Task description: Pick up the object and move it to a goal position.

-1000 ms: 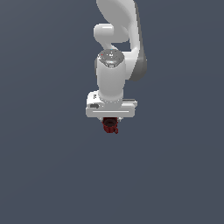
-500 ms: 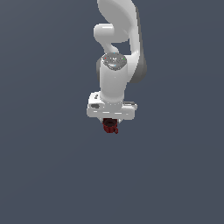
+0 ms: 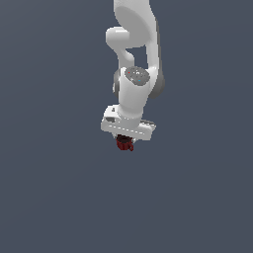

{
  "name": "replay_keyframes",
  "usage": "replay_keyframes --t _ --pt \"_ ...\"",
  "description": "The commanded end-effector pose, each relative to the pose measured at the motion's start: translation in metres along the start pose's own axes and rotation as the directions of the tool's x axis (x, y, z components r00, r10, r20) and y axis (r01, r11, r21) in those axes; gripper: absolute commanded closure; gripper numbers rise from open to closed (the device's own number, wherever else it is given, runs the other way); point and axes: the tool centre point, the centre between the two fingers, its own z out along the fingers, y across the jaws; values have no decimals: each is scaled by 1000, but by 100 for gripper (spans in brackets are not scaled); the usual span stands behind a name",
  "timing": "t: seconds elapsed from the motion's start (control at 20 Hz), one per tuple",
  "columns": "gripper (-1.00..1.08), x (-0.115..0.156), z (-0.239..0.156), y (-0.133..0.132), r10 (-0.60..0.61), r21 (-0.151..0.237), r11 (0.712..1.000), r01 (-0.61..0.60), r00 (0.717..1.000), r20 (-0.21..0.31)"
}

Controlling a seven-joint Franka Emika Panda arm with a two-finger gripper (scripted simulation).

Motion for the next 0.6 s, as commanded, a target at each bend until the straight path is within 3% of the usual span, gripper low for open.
replay_keyframes --t 0.0,0.55 --pt "-60 -2 6 0 39 -20 999 -40 999 -16" --pt "-60 -10 26 -3 196 -77 976 -205 975 -106"
